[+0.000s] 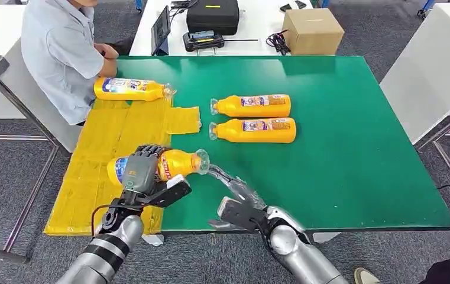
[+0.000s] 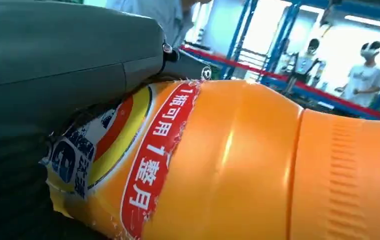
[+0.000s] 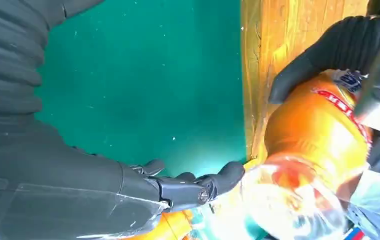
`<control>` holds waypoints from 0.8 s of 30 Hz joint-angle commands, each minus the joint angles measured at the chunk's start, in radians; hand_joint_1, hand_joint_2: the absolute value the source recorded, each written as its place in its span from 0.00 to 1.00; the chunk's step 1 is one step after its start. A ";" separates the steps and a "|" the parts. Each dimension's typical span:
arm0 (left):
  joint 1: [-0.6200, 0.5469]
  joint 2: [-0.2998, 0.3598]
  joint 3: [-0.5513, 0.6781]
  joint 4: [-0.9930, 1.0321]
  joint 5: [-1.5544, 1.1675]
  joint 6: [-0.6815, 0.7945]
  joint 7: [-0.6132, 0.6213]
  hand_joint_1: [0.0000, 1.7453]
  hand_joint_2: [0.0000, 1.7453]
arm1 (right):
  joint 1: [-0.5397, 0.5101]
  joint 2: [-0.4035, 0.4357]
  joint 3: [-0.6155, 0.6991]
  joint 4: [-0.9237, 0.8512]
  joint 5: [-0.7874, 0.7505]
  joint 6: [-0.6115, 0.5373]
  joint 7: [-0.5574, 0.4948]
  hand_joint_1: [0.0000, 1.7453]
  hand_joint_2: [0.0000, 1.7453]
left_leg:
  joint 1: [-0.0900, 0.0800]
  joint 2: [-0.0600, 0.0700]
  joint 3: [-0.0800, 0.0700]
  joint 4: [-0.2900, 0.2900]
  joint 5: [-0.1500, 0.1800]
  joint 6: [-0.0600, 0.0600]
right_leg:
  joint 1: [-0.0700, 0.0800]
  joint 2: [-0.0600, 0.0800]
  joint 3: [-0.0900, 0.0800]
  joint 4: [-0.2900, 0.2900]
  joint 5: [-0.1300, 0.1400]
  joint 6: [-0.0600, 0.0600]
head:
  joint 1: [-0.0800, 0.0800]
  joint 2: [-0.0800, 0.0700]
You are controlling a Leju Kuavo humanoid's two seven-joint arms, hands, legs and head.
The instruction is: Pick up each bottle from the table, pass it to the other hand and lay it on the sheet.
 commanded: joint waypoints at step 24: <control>-0.201 0.107 -0.014 0.455 -0.355 -0.135 0.155 0.00 1.00 | -0.025 -0.027 0.021 0.003 -0.022 0.026 -0.015 0.00 1.00 | 0.001 0.002 0.004 0.000 -0.001 -0.002 | 0.001 0.001 0.003 0.000 -0.001 -0.002 | 0.000 0.000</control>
